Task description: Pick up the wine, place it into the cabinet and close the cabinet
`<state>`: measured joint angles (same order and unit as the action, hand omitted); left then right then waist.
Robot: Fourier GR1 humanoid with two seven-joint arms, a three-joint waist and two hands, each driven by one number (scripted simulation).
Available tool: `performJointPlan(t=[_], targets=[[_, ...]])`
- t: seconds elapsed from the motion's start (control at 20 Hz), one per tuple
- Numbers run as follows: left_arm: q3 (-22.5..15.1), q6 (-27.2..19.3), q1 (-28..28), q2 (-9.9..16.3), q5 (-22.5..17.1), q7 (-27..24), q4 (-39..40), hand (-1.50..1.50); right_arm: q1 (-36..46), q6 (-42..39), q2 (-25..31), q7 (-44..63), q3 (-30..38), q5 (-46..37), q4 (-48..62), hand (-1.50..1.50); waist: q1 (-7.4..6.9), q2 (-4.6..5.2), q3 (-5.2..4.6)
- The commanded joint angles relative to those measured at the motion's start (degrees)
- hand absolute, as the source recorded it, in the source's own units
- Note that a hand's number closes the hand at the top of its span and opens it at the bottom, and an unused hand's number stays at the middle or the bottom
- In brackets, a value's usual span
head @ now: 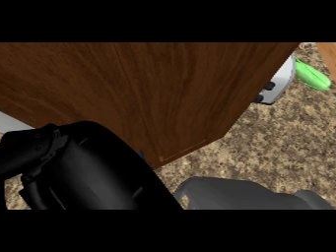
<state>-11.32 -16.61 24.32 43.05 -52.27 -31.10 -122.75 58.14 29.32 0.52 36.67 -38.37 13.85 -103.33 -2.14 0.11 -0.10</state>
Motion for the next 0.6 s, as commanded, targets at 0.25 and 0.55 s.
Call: performJointPlan(t=[0.25,0.55], targets=[[1.26,2.54,-3.88,-2.98,1.13,0.46,6.18,-1.5,10.85,-7.41,-0.48,-7.9,8.72,-2.71,21.01,1.5,1.27,0.15,0.01],[2.32,0.12,-4.57,-3.63,1.58,4.24,2.79,-1.5,11.81,-13.42,-0.5,-16.12,14.47,0.76,33.75,1.5,0.89,0.28,0.06]])
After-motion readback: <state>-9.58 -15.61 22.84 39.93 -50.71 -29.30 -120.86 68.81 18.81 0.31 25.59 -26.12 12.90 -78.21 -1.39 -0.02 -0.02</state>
